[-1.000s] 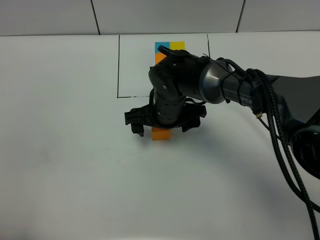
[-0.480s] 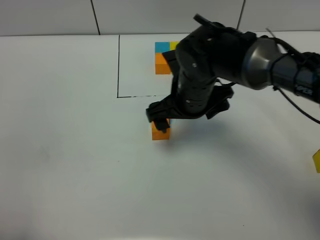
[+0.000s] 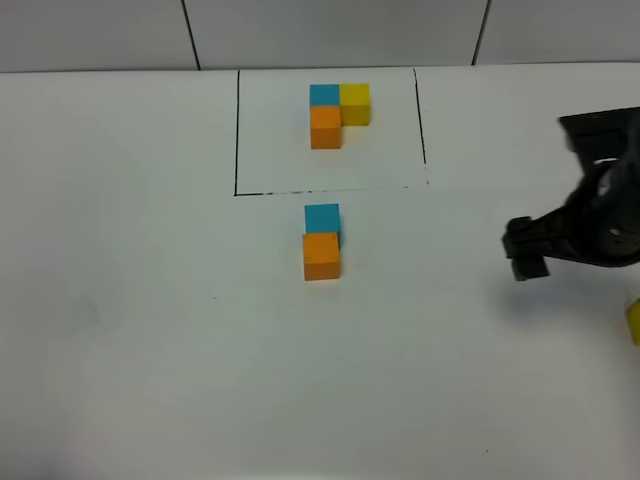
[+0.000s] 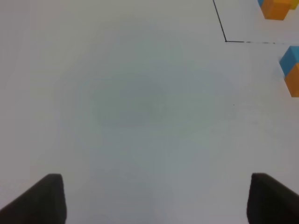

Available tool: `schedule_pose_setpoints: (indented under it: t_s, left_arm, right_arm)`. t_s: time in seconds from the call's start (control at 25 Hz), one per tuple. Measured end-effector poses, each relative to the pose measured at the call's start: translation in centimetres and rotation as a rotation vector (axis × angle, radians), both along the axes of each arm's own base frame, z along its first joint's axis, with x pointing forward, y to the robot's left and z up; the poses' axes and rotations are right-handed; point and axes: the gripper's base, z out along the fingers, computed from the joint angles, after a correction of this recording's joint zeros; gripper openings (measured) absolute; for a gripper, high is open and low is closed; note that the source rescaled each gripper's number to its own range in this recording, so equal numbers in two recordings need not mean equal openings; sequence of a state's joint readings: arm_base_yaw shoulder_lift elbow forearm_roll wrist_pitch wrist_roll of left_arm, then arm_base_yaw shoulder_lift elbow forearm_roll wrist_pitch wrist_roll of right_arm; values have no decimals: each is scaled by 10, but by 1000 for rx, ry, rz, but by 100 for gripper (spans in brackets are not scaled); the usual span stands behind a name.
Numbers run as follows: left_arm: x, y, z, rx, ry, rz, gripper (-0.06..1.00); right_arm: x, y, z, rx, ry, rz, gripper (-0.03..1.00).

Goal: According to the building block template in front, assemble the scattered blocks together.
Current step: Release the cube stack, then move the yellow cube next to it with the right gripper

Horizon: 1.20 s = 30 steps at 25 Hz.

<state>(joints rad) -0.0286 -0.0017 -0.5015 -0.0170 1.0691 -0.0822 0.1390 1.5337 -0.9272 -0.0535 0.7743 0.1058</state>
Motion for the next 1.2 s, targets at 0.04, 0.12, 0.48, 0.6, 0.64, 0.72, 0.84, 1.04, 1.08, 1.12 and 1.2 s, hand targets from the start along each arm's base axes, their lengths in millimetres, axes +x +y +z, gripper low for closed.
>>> schedule_pose_setpoints:
  t_s: [0.04,0.12,0.48,0.6,0.64,0.72,0.84,1.04,1.08,1.12,1.2]
  left_arm:
    - [0,0,0,0,0,0,67]
    - [0,0,0,0,0,0,67]
    - [0,0,0,1,0,0,67]
    - [0,0,0,1,0,0,67]
    - [0,0,0,1,0,0,67]
    - [0,0,0,1,0,0,67]
    - [0,0,0,1,0,0,67]
    - [0,0,0,1,0,0,67]
    - [0,0,0,1,0,0,67]
    - [0,0,0,1,0,0,67]
    - [0,0,0,1,0,0,67]
  right_arm:
    - [-4,-13,-1,5,-6,-35,87]
    - [-8,-32,-5,15,4,-76,87]
    - [-9,-73,-22,-3,72,-81,87]
    - [-11,-85,-27,-10,95,-76,87]
    - [-12,-88,-30,-12,100,-69,87]
    - [-14,-94,-35,-11,110,-72,87]
    - [-15,-101,-42,0,122,-89,87]
    - [-13,-110,-59,18,161,-106,87]
    - [-12,-110,-62,20,166,-104,87]
    - [-11,-111,-66,22,172,-104,87]
    - [-9,-111,-74,27,185,-104,87]
